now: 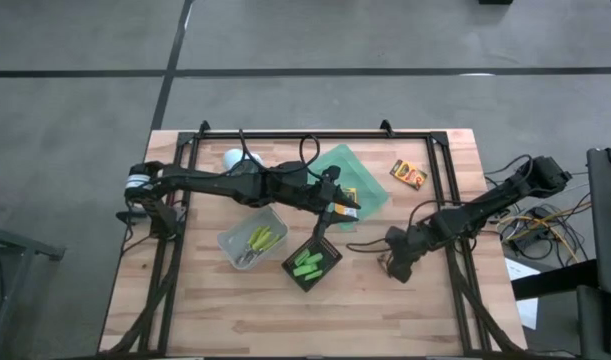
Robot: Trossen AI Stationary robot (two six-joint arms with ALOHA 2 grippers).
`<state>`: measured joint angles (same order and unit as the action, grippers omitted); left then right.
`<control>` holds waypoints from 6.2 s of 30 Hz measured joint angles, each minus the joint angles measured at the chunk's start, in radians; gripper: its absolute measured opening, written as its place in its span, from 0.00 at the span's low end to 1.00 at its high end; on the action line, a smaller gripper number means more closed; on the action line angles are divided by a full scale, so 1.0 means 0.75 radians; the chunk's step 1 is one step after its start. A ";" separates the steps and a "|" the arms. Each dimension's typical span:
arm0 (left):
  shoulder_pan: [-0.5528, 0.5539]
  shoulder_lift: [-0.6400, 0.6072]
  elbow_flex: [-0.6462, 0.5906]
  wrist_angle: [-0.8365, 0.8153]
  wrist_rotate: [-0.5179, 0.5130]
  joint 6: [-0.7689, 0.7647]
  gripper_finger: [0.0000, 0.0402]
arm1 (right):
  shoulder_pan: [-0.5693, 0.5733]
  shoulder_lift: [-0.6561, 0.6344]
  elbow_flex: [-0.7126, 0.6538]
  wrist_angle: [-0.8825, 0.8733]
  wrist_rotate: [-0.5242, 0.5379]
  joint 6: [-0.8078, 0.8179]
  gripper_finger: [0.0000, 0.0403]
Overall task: Pick & Place School Supplies
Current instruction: Put the crayon box into the light green bin
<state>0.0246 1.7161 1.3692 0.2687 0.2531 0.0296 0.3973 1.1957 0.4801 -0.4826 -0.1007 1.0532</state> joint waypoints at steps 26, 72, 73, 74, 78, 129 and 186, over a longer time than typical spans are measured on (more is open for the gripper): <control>0.000 0.000 0.000 0.000 0.000 0.003 0.37 | -0.001 -0.002 0.049 -0.185 0.170 0.283 0.02; 0.000 0.000 0.000 0.000 0.000 0.004 0.37 | 0.000 0.000 -0.108 0.256 0.020 -0.062 0.02; 0.000 0.000 0.000 0.000 0.000 0.004 0.37 | 0.000 0.000 -0.108 0.263 0.018 -0.095 0.02; 0.000 0.000 0.000 -0.001 0.000 0.004 0.37 | 0.000 0.000 -0.109 0.275 0.017 -0.125 0.02; 0.000 0.000 0.000 -0.001 0.000 0.004 0.37 | 0.000 0.000 -0.084 0.313 0.014 -0.221 0.02; -0.009 0.004 0.118 -0.142 0.000 -0.429 0.37 | 1.018 0.128 0.293 -0.012 1.987 0.296 0.02; -0.055 0.931 1.199 -0.851 0.438 -0.997 0.37 | 1.093 0.587 0.307 -0.171 1.450 1.040 0.02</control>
<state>-0.0168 2.4141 2.2681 -0.3692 0.5816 -0.7181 1.2171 1.6361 0.7105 -0.6108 0.9865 1.8332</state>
